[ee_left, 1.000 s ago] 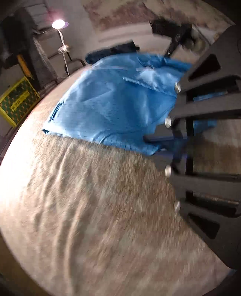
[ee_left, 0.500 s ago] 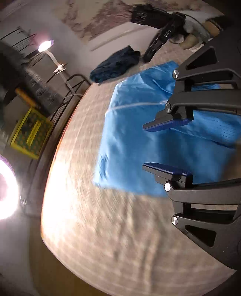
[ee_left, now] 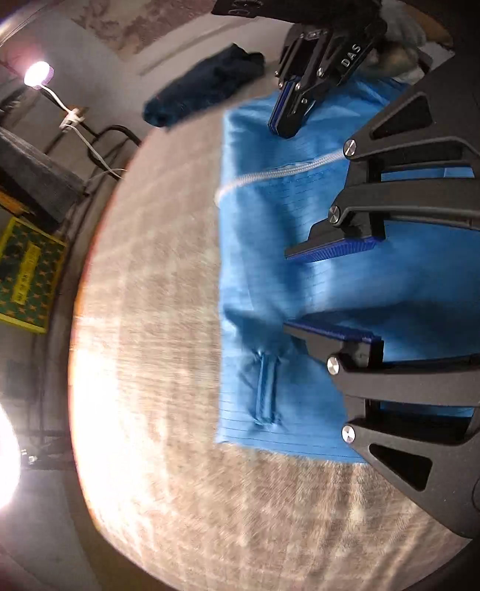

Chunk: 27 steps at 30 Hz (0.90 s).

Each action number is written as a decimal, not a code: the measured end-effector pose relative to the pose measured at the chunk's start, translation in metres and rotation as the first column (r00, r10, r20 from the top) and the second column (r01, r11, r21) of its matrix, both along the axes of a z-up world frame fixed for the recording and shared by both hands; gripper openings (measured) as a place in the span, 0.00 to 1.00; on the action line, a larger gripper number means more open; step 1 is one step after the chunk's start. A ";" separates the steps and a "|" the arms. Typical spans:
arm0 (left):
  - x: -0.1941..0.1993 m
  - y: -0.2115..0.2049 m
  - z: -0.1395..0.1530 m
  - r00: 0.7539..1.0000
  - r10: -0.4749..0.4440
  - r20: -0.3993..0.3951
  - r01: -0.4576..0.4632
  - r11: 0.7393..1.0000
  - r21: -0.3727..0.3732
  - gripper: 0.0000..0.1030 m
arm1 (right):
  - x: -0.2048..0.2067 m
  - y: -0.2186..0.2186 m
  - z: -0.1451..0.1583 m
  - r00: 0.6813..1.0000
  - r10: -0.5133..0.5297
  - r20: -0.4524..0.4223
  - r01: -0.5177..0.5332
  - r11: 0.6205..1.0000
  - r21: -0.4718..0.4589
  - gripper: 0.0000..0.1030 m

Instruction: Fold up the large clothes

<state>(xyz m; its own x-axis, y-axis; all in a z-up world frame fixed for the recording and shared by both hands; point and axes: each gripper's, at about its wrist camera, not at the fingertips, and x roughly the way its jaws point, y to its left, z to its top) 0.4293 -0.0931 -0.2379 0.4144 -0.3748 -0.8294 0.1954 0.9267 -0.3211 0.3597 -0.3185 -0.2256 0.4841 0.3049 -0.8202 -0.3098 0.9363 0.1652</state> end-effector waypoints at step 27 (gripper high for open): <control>-0.107 0.100 -0.006 0.996 0.043 -0.079 -0.050 0.995 -0.086 0.31 | -0.106 -0.078 -0.017 0.989 0.046 -0.139 -0.040 0.998 0.045 0.20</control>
<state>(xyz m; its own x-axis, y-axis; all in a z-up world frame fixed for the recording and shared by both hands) 0.3226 0.0065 -0.2437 0.3692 -0.4292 -0.8243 0.1242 0.9018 -0.4139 0.2541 -0.3963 -0.2423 0.3517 0.3583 -0.8648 -0.3206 0.9141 0.2483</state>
